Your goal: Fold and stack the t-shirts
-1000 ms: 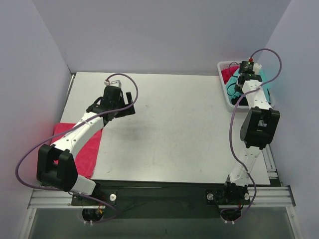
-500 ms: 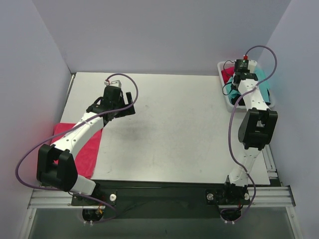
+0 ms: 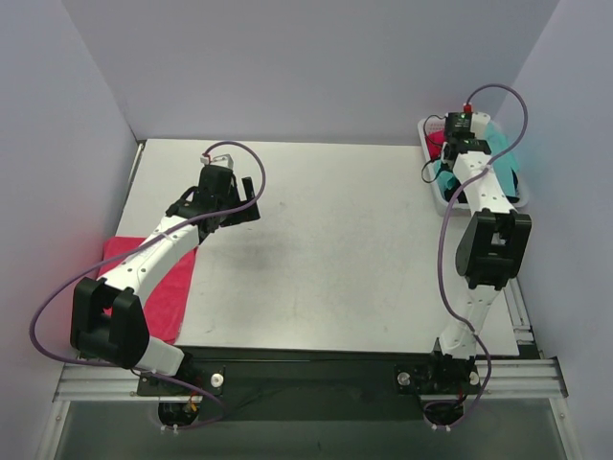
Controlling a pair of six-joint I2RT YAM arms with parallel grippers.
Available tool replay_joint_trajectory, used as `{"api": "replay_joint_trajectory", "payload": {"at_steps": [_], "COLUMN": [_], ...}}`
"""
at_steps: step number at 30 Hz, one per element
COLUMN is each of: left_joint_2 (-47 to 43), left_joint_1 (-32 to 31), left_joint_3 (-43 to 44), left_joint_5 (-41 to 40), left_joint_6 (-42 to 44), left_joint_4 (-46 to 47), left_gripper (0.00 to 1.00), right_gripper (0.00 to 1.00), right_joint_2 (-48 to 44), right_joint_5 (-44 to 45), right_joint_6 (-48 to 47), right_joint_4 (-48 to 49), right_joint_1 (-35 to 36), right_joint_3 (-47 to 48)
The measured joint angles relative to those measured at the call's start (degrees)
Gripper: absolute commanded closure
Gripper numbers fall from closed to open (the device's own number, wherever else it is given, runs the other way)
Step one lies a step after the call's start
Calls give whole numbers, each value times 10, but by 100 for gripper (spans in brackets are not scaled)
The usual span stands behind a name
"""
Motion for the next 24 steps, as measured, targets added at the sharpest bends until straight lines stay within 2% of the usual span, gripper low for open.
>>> {"api": "replay_joint_trajectory", "payload": {"at_steps": [4, 10, 13, 17, 24], "left_joint_2": [0, 1, 1, 1, 1], "left_joint_1": [0, -2, -3, -4, -5], "left_joint_3": [0, 0, 0, 0, 0], "left_joint_5": [0, 0, 3, 9, 19], "left_joint_6": [0, -3, -4, -5, -15], "left_joint_4": [0, 0, 0, 0, 1], "left_gripper": [3, 3, 3, 3, 3], "right_gripper": [100, 100, 100, 100, 100], "right_joint_2": [-28, -127, -176, -228, -278], "right_joint_5": [21, 51, 54, 53, 31], "right_joint_6": [-4, -15, -20, -29, -55], "right_joint_4": [-1, -4, -6, -8, -6], "right_joint_1": [27, 106, 137, 142, 167], "right_joint_3": [0, 6, 43, 107, 195]}}
